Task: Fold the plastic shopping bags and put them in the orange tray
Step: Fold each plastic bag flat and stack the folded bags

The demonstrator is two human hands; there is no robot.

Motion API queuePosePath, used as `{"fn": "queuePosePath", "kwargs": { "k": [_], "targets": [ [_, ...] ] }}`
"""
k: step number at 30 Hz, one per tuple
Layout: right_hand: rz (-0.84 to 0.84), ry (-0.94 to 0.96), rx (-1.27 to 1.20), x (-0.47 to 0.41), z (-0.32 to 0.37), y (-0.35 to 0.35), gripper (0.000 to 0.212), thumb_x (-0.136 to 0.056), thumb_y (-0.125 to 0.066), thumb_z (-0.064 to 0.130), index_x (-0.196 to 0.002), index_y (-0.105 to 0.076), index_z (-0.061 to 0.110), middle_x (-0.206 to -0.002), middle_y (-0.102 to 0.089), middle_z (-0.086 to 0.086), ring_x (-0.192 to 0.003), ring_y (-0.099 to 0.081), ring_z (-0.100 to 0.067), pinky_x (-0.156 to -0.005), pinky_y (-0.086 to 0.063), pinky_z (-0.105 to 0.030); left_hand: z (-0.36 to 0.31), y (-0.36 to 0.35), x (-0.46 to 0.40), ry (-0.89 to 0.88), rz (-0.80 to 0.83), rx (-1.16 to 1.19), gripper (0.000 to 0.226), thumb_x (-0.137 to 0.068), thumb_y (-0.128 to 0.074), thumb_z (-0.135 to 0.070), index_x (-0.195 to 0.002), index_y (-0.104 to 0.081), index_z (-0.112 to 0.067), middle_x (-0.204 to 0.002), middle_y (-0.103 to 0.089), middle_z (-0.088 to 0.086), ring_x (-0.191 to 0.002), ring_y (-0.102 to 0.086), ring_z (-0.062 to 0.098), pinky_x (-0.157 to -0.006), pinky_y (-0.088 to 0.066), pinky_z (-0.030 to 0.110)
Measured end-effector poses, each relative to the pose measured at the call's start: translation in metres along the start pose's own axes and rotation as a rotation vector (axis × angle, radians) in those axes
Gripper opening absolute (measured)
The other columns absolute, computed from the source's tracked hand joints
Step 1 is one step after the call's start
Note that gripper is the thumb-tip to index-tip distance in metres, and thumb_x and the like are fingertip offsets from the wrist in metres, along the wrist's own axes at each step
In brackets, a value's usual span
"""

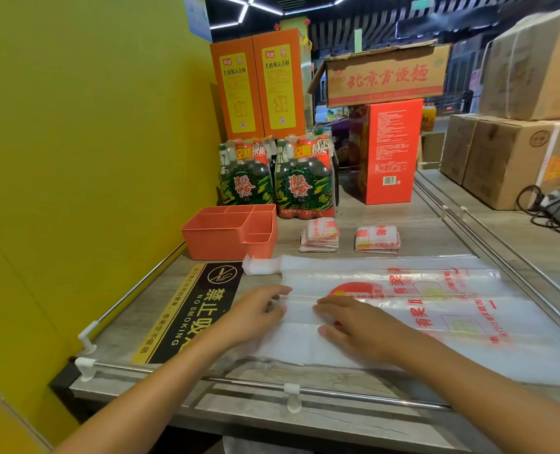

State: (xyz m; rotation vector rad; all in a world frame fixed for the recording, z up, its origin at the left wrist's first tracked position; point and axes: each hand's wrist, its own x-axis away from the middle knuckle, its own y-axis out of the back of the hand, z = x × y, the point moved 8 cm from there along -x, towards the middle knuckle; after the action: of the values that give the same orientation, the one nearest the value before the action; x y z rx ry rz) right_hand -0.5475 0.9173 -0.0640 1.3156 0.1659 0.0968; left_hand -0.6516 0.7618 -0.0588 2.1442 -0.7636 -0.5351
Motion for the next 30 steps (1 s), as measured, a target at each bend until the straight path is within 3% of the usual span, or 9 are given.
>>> {"fn": "queuePosePath", "kwargs": {
  "k": [4, 8, 10, 14, 16, 19, 23, 27, 30],
  "targets": [
    [0.009, 0.036, 0.268, -0.016, 0.014, 0.010, 0.036, -0.105, -0.041, 0.039, -0.125, -0.062, 0.016, -0.125, -0.065, -0.004, -0.112, -0.062, -0.024, -0.091, -0.051, -0.037, -0.010, -0.006, 0.001, -0.047, 0.074, -0.107, 0.040, -0.101, -0.054, -0.029, -0.141, -0.055, -0.031, -0.132, -0.059, -0.018, -0.101, -0.059, -0.003, -0.095, -0.047, 0.021],
    [-0.009, 0.106, 0.512, -0.025, 0.024, 0.001, 0.028, -0.103, -0.041, 0.010, -0.117, -0.065, 0.008, -0.107, -0.071, -0.011, -0.094, -0.067, -0.031, -0.078, -0.055, -0.040, -0.004, -0.002, 0.003, -0.046, 0.045, -0.121, 0.042, -0.100, -0.055, -0.032, -0.142, -0.051, -0.037, -0.140, -0.050, -0.020, -0.113, -0.057, 0.003, -0.103, -0.046, 0.027],
    [-0.032, 0.091, 0.512, -0.025, 0.021, -0.001, 0.027, -0.099, -0.045, 0.003, -0.117, -0.064, 0.008, -0.106, -0.071, -0.011, -0.093, -0.068, -0.031, -0.079, -0.055, -0.040, -0.002, 0.003, 0.004, -0.037, -0.020, -0.067, 0.045, -0.099, -0.056, -0.032, -0.143, -0.049, -0.037, -0.140, -0.051, -0.017, -0.115, -0.058, 0.007, -0.101, -0.049, 0.029],
    [-0.091, 0.021, 0.402, -0.024, 0.013, 0.006, 0.021, -0.100, -0.048, 0.008, -0.116, -0.061, 0.007, -0.101, -0.069, -0.010, -0.087, -0.066, -0.027, -0.078, -0.056, -0.039, 0.002, 0.024, 0.005, 0.072, -0.246, 0.109, 0.038, -0.099, -0.058, -0.026, -0.137, -0.056, -0.027, -0.128, -0.057, -0.010, -0.108, -0.057, 0.001, -0.081, -0.048, 0.014],
    [-0.119, -0.005, 0.344, -0.023, 0.011, 0.011, 0.019, -0.102, -0.047, 0.012, -0.115, -0.060, 0.009, -0.102, -0.067, -0.010, -0.088, -0.065, -0.026, -0.080, -0.055, -0.039, 0.000, 0.027, 0.008, 0.144, -0.287, 0.266, 0.033, -0.099, -0.059, -0.027, -0.132, -0.058, -0.023, -0.124, -0.062, -0.007, -0.104, -0.062, 0.005, -0.086, -0.052, 0.022],
    [-0.187, -0.027, 0.256, -0.020, 0.008, 0.019, 0.017, -0.105, -0.044, 0.021, -0.108, -0.059, 0.014, -0.100, -0.067, -0.007, -0.087, -0.063, -0.024, -0.080, -0.053, -0.036, -0.003, 0.011, 0.012, 0.313, -0.217, 0.728, 0.021, -0.100, -0.060, -0.024, -0.118, -0.063, -0.015, -0.116, -0.069, 0.005, -0.101, -0.071, 0.017, -0.088, -0.057, 0.027],
    [-0.256, 0.002, 0.173, -0.018, 0.005, 0.019, 0.026, -0.107, -0.040, 0.032, -0.105, -0.063, 0.020, -0.097, -0.070, -0.003, -0.083, -0.063, -0.020, -0.076, -0.053, -0.031, -0.017, -0.021, 0.009, 0.441, -0.153, 1.326, 0.035, -0.094, -0.071, -0.017, -0.124, -0.059, -0.005, -0.124, -0.060, 0.013, -0.103, -0.072, 0.020, -0.103, -0.052, 0.038],
    [-0.240, 0.071, 0.120, -0.016, 0.012, 0.015, 0.034, -0.108, -0.034, 0.034, -0.119, -0.064, 0.021, -0.109, -0.071, -0.003, -0.093, -0.066, -0.022, -0.080, -0.053, -0.036, -0.021, -0.038, -0.002, 0.510, -0.257, 1.492, 0.034, -0.093, -0.069, -0.007, -0.123, -0.059, 0.004, -0.118, -0.065, 0.022, -0.117, -0.063, 0.024, -0.106, -0.049, 0.034],
    [-0.131, 0.111, 0.055, -0.013, 0.013, 0.005, 0.036, -0.108, -0.037, 0.036, -0.139, -0.051, 0.024, -0.136, -0.058, -0.002, -0.120, -0.057, -0.023, -0.096, -0.049, -0.038, -0.022, -0.046, -0.011, 0.536, -0.259, 1.405, 0.030, -0.092, -0.069, -0.010, -0.118, -0.063, 0.005, -0.108, -0.072, 0.019, -0.103, -0.069, 0.024, -0.095, -0.055, 0.031]
  ]
}}
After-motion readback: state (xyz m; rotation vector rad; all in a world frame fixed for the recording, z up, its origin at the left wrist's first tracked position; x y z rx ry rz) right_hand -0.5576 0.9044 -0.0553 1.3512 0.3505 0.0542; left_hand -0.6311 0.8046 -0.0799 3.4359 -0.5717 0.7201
